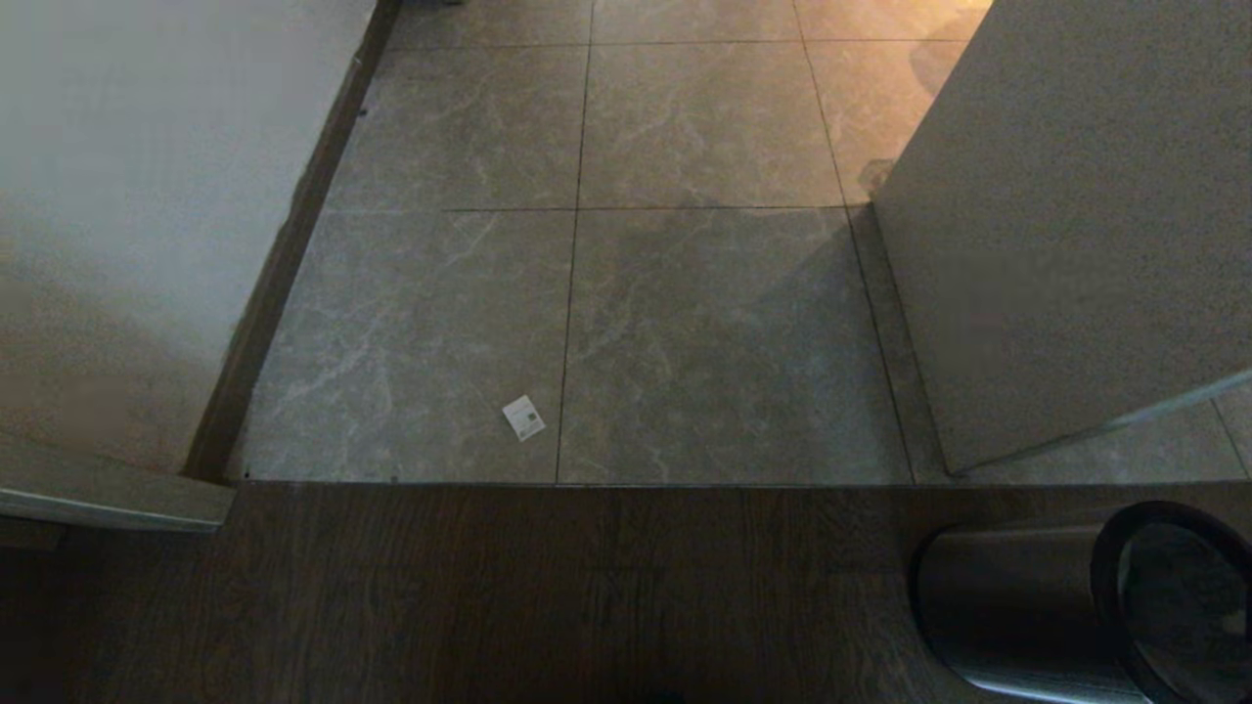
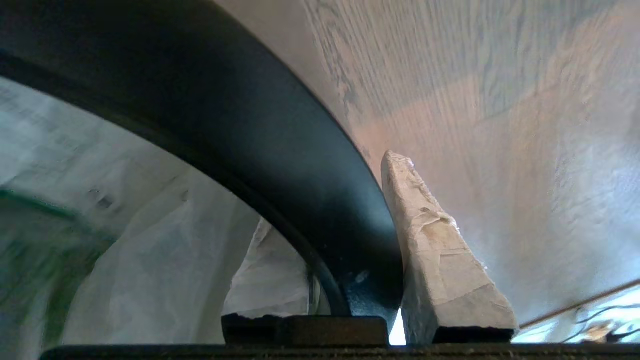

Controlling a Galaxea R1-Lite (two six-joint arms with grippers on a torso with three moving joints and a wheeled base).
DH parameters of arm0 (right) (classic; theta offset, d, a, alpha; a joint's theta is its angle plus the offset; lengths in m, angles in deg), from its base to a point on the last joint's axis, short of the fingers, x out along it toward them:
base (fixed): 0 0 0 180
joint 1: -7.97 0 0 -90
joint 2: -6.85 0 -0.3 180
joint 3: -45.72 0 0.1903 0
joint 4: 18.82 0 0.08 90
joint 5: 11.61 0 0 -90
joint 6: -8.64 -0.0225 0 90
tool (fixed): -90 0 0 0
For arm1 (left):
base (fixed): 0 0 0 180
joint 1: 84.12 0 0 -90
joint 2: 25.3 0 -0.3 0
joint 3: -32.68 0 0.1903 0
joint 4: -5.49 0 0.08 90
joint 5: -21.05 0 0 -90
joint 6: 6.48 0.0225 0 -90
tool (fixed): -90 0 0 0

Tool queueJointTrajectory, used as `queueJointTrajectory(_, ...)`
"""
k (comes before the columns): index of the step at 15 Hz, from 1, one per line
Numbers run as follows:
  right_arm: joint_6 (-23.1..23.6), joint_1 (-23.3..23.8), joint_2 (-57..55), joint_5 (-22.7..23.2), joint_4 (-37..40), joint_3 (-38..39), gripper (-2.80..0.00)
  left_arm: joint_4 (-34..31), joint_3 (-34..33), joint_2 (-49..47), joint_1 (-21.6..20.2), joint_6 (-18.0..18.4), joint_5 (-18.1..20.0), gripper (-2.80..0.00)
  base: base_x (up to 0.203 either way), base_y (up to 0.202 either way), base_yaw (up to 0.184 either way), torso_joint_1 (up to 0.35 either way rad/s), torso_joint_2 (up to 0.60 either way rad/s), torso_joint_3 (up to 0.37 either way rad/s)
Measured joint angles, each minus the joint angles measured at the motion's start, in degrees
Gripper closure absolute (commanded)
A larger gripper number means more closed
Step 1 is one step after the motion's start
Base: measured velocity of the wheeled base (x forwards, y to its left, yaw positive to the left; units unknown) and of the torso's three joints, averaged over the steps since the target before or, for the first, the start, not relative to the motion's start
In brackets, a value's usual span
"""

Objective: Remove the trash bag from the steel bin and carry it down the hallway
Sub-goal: Place the outer trash can on the ground

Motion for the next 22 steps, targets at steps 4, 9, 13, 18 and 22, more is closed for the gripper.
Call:
queueJointTrajectory(4,1.5,0.4,8.1,0.5,2.1,1.7,0.0,0.0,0.0,0.0,0.0,0.0,0.0,0.0,0.0,0.0,0.0,0.0,0.0,0.0)
queueJointTrajectory(9,6.1,2.1,22.7,4.6,13.8,5.6,0.0,0.0,0.0,0.0,0.0,0.0,0.0,0.0,0.0,0.0,0.0,0.0,0.0,0.0)
queueJointTrajectory(13,6.6,3.3,30.7,5.8,20.1,5.3,0.0,0.0,0.0,0.0,0.0,0.0,0.0,0.0,0.0,0.0,0.0,0.0,0.0,0.0)
queueJointTrajectory(18,9.9,3.5,39.7,7.5,28.5,2.5,0.0,0.0,0.0,0.0,0.0,0.0,0.0,0.0,0.0,0.0,0.0,0.0,0.0,0.0)
queueJointTrajectory(22,13.0,5.1,43.4,7.6,36.0,-3.2,0.0,0.0,0.0,0.0,0.0,0.0,0.0,0.0,0.0,0.0,0.0,0.0,0.0,0.0)
